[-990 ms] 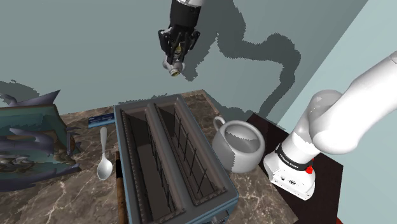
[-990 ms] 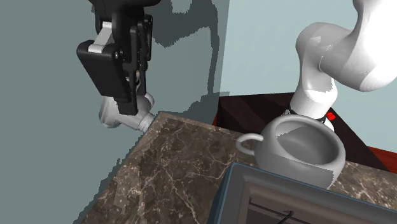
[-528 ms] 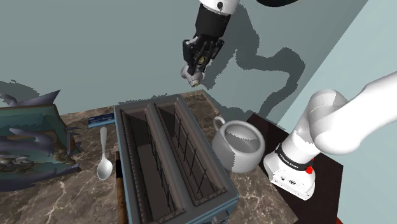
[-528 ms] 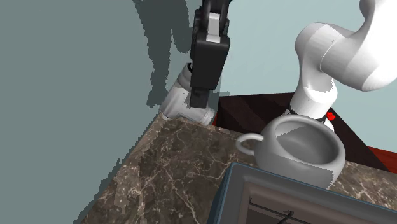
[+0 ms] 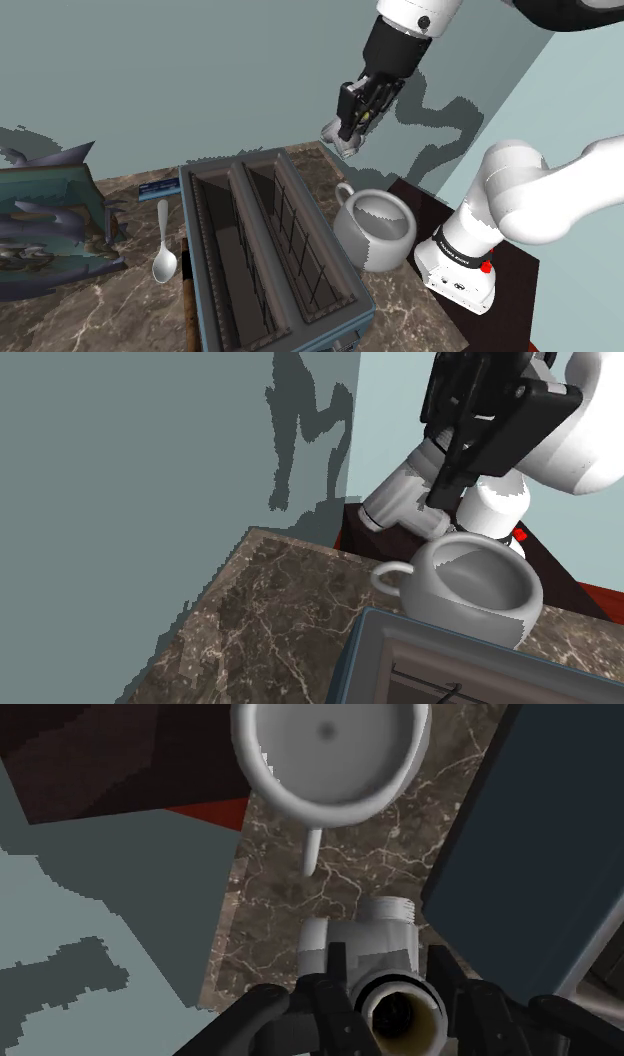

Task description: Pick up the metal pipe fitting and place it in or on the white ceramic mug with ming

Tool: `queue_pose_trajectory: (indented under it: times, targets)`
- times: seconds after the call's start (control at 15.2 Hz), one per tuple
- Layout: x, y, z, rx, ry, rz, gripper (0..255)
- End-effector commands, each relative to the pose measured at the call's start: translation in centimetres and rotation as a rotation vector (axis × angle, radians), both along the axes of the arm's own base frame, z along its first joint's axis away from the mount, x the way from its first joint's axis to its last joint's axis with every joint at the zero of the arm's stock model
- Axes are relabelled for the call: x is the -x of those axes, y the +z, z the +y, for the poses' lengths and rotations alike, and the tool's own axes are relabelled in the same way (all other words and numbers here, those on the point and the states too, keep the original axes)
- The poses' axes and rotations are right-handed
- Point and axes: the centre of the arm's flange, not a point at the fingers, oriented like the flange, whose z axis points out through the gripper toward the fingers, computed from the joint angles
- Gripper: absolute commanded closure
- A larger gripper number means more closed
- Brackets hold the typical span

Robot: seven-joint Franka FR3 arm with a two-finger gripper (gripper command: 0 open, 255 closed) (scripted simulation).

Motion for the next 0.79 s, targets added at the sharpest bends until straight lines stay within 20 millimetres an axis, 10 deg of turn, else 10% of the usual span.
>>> queue_pose_trajectory:
  times: [0.0, 0.26, 0.73]
  targets:
    - [2.7, 0.1, -0.4, 0.0, -0.001, 0.0, 255]
    - [8.5, 0.4, -0.4, 0.0, -0.001, 0.0, 255]
    - [8.5, -3.3, -0.4, 0.0, -0.001, 0.0, 255]
